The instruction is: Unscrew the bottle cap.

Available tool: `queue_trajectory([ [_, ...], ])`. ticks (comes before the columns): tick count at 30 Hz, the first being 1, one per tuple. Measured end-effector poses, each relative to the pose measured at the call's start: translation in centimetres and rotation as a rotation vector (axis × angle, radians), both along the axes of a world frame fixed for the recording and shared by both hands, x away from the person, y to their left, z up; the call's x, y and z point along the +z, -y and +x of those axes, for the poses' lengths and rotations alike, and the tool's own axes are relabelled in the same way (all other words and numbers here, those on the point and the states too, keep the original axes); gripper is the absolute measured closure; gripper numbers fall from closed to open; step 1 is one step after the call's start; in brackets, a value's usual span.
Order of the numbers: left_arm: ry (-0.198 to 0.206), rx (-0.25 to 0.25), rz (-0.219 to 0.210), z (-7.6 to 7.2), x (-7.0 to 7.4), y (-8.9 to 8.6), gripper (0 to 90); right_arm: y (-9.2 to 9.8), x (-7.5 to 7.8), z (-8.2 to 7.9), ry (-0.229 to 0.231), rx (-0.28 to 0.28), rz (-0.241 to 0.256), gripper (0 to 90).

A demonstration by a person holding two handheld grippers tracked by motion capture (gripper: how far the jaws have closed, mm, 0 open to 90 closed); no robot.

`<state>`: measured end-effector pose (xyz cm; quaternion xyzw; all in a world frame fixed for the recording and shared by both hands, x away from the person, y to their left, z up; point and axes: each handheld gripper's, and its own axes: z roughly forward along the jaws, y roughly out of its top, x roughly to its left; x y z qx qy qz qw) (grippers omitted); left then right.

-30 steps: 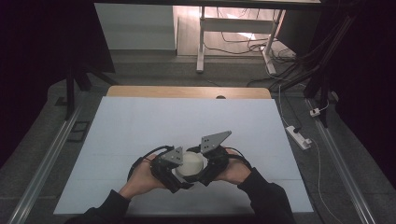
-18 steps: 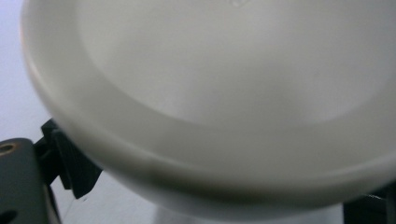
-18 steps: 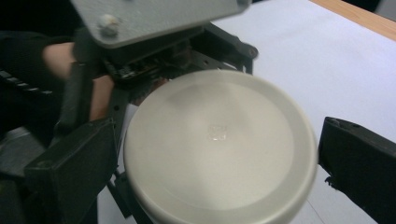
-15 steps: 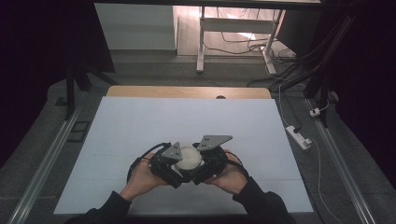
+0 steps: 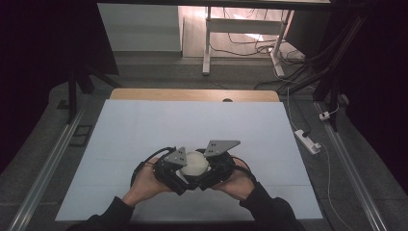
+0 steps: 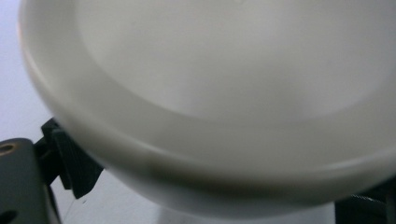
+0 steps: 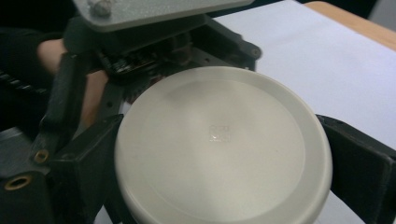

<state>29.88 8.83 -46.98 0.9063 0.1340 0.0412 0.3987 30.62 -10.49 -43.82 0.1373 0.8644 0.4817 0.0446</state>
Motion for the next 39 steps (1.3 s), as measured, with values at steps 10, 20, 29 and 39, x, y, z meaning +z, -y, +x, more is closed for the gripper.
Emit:
queue_trajectory([
  [10, -0.008, -0.144, -0.013, -0.5, -0.1, 0.4, 8.1, 1.0, 0.2, 0.8, -0.033, 0.248, -0.01, 7.0],
  [20, 0.01, -0.076, -0.022, -0.5, 0.2, 0.1, 8.1, 1.5, 1.1, 0.6, -0.037, 0.187, 0.019, 0.0],
  [29, 0.023, 0.06, -0.003, -0.1, 0.3, -0.1, 8.1, 0.6, 1.0, 0.0, 0.001, -0.037, 0.01, 0.0],
  [39, 0.026, 0.069, 0.011, -0.3, 0.5, 0.3, 8.1, -0.3, 0.5, -0.9, 0.083, -0.087, 0.006, 6.5],
])
